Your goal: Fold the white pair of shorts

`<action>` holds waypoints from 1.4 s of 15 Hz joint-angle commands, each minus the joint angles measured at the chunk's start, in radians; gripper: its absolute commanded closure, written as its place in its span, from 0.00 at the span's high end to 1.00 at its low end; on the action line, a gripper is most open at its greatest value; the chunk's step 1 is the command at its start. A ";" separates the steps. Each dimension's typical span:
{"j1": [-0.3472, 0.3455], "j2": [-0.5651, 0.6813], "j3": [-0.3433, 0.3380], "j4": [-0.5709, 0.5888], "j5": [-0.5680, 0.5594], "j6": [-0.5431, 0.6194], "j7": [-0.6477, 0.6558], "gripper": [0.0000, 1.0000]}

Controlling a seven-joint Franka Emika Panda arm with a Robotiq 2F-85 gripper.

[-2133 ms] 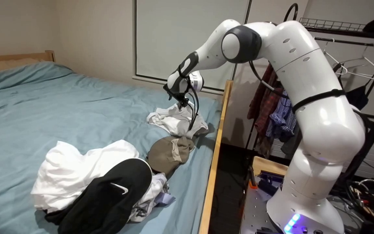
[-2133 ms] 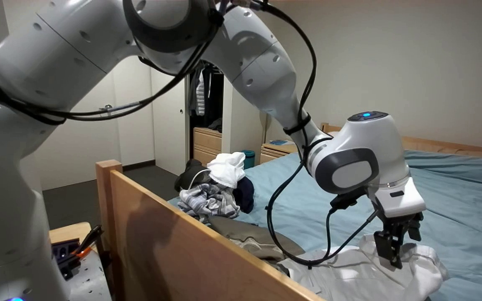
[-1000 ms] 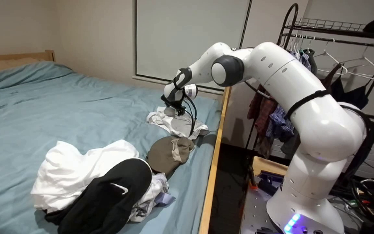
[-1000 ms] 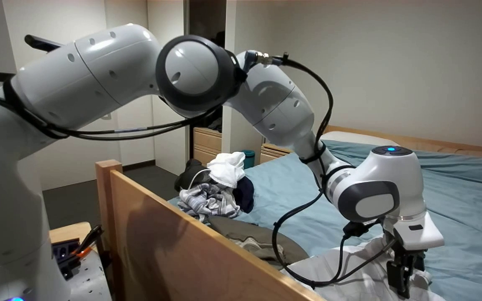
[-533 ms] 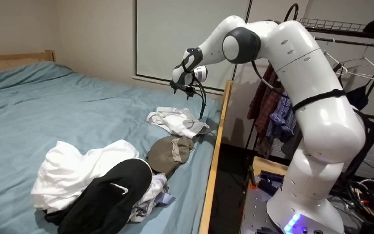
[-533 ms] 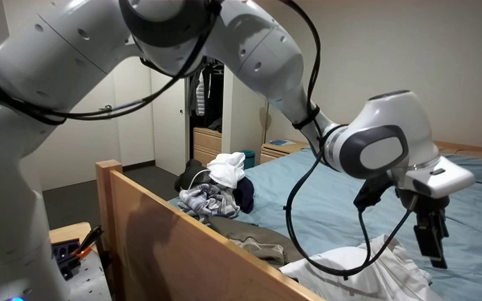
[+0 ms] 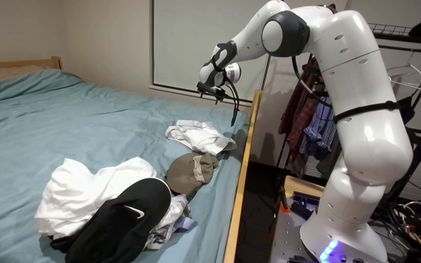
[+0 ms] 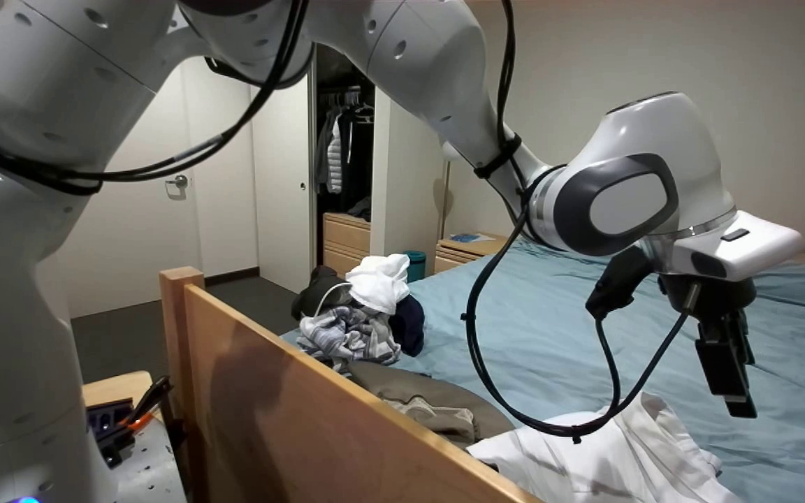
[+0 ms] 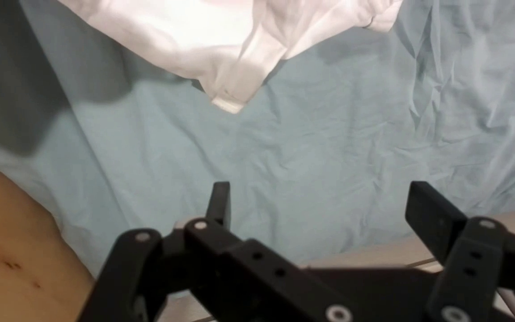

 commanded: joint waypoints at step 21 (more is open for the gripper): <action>0.048 -0.777 0.088 -0.716 -0.493 -0.115 -0.538 1.00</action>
